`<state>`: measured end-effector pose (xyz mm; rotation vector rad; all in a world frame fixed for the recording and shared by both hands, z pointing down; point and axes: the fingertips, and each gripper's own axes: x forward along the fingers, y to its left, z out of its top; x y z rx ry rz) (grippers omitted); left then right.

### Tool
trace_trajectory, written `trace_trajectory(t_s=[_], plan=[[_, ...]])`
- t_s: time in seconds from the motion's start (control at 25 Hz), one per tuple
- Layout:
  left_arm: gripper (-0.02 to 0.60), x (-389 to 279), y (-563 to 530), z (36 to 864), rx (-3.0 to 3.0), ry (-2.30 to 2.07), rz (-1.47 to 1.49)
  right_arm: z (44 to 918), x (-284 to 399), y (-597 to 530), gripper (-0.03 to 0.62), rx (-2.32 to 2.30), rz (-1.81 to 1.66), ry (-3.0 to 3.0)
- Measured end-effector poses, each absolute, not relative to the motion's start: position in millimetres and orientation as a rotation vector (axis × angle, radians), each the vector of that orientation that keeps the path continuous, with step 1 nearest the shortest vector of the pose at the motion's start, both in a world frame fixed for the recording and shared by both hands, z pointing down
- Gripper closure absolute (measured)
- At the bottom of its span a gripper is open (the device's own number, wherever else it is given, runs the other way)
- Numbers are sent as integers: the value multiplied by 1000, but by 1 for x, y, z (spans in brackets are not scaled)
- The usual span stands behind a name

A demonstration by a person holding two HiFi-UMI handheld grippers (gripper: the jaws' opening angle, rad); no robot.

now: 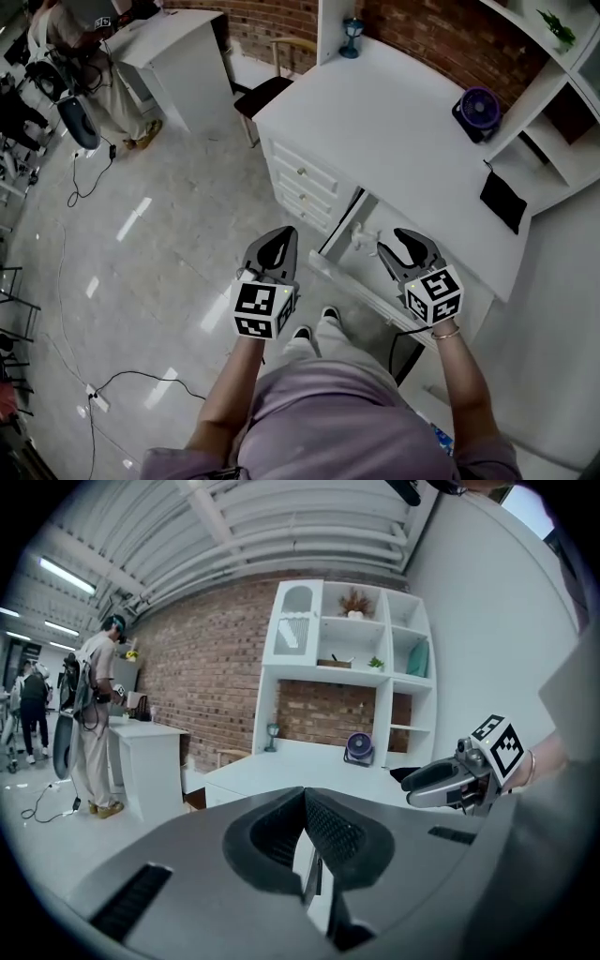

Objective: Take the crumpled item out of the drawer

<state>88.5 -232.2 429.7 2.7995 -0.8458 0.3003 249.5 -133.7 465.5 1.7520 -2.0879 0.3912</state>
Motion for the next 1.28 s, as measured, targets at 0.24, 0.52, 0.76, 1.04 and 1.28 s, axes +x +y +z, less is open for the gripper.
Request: trace_trajectory(t_s=[0.24, 0.52, 0.76, 1.04, 1.28], plan=[[581, 83, -241, 436, 2745, -955, 323, 500, 254, -151, 398, 1601, 415, -2117], [581, 67, -248, 444, 2683, -1063, 357, 544, 255, -164, 388, 1447, 462, -2094], [581, 64, -243, 451, 2633, -1127, 388, 589, 260, -166, 382, 1340, 513, -2055], [581, 51, -242, 461, 2592, -1218, 420, 637, 268, -176, 378, 1278, 574, -1989], [581, 37, -241, 466, 2537, -1292, 433, 668, 272, -181, 362, 1229, 615, -1928]])
